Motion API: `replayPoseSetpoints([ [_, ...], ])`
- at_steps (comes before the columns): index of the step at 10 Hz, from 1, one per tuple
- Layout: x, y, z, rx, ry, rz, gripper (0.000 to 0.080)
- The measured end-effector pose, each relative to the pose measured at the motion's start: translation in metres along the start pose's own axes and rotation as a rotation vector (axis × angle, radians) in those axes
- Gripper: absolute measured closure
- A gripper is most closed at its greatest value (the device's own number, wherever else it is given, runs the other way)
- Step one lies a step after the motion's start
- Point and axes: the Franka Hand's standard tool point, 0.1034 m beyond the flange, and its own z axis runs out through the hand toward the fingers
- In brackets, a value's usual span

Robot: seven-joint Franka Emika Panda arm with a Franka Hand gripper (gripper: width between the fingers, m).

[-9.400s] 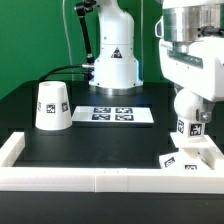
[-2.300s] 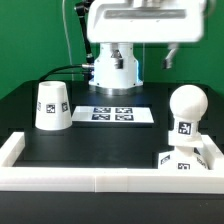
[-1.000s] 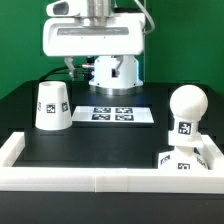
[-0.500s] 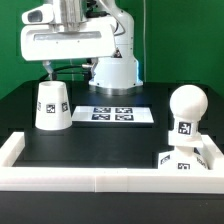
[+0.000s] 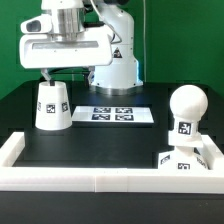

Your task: Assemble lamp

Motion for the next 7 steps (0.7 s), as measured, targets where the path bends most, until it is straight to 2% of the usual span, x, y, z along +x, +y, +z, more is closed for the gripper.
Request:
replayPoseSetpoints([
  [3, -0.015, -0.001, 0.011, -0.007, -0.009, 0.0, 0.0101],
  [7, -0.015, 0.001, 0.017, -0.021, -0.008, -0.006, 0.0113],
])
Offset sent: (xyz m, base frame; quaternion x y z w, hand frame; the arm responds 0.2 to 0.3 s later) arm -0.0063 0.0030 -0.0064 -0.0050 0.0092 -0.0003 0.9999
